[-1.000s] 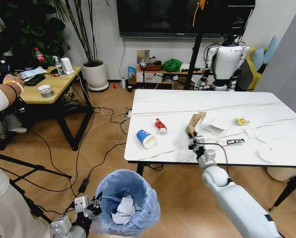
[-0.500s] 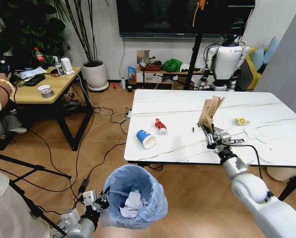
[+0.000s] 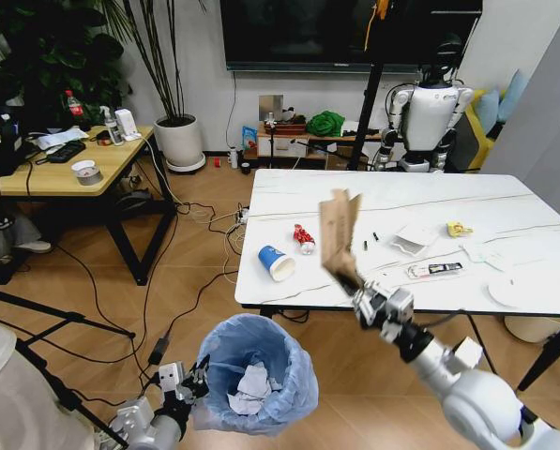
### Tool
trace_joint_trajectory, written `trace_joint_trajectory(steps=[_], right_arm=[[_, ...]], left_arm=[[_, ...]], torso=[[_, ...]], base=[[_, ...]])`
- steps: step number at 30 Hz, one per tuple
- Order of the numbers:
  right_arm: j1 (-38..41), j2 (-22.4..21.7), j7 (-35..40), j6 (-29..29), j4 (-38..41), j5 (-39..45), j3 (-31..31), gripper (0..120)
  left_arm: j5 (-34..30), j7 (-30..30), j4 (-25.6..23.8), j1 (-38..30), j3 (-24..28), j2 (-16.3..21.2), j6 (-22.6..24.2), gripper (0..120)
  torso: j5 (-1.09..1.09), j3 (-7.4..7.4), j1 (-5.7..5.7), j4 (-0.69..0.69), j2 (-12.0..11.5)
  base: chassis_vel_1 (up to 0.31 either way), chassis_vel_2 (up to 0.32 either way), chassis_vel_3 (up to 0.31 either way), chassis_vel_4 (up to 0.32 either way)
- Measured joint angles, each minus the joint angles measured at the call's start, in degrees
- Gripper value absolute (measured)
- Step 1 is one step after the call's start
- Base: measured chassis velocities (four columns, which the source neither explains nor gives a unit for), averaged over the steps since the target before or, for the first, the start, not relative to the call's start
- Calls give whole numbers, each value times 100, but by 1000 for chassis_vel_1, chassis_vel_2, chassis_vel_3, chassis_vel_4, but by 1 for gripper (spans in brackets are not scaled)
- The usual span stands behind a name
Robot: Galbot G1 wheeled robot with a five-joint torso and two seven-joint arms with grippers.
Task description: Pick up the trash bin and place the trash from the table into it.
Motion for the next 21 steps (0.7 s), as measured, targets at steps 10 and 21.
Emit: trace_joint_trajectory(steps=[10,21], right_arm=[[160,-66,-855,155,-309,-125,-288,6],[283,-4,-1202,137,-431,-224,-437,6]], left_arm=[[-105,-37,97,-231,92,-40,32,0],[-255,-91,127,-411,450,143,44,0]], torso=[[1,1,0,1,0],[2,1,1,0,0]], base=[[0,0,0,0],[0,0,0,0]])
